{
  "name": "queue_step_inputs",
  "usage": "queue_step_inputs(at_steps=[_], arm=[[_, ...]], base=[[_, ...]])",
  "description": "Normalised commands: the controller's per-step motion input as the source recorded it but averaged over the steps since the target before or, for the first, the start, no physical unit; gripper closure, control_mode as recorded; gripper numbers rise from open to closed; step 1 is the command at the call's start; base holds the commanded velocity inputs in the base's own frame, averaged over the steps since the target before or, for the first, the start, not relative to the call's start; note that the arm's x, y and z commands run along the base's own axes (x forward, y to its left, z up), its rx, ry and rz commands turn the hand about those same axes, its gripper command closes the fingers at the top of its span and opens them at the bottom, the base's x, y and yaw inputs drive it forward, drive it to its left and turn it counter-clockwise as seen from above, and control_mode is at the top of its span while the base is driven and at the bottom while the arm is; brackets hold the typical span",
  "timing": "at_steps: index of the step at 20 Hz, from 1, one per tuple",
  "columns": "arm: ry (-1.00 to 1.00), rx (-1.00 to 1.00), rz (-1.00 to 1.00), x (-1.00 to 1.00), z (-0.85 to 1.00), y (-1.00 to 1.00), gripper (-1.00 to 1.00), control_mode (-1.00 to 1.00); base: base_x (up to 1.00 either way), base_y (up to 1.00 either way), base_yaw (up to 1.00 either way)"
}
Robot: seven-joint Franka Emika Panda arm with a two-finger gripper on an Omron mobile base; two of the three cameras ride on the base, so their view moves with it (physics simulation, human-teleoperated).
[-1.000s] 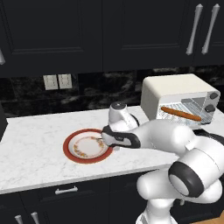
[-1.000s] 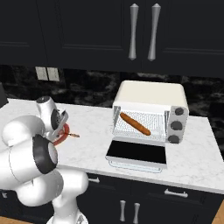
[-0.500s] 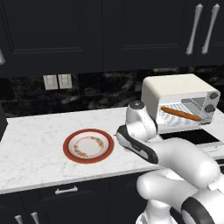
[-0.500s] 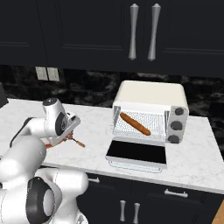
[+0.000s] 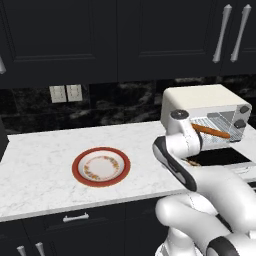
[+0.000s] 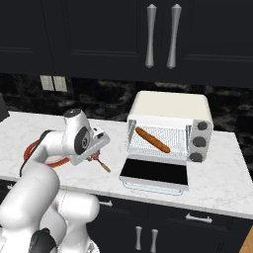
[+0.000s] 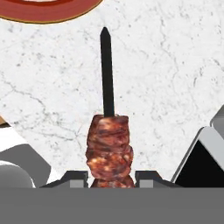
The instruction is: Pick up the kebab skewer and baguette bread, and place them inside the toaster oven. Close the toaster oven door and start by setting the timer.
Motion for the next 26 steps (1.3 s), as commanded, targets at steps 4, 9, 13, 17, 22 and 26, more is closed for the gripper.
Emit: queue_step_inputs(at_steps=[4, 9, 13, 17, 22, 26], arm=[[0.11, 0.00, -0.15, -0.01, 0.27, -0.79, 1.00, -1.00], [0.11, 0.00, -0.13, 0.02, 0.20, -0.73, 1.00, -1.00], [0.07, 0.00, -0.10, 0.10, 0.18, -0.67, 1.00, -1.00], [0.02, 0.00, -0.07, 0.12, 0.18, -0.65, 1.00, -1.00], [-0.08, -0.01, -0.09, 0.10, 0.14, -0.57, 1.00, -1.00], [-0.21, -0.03, -0.13, 0.14, 0.13, -0.47, 1.00, -1.00]], base=[[0.00, 0.00, 0.00], [0.00, 0.00, 0.00], [0.00, 0.00, 0.00], [0.00, 0.00, 0.00], [0.00, 0.00, 0.00], [0.00, 0.00, 0.00]])
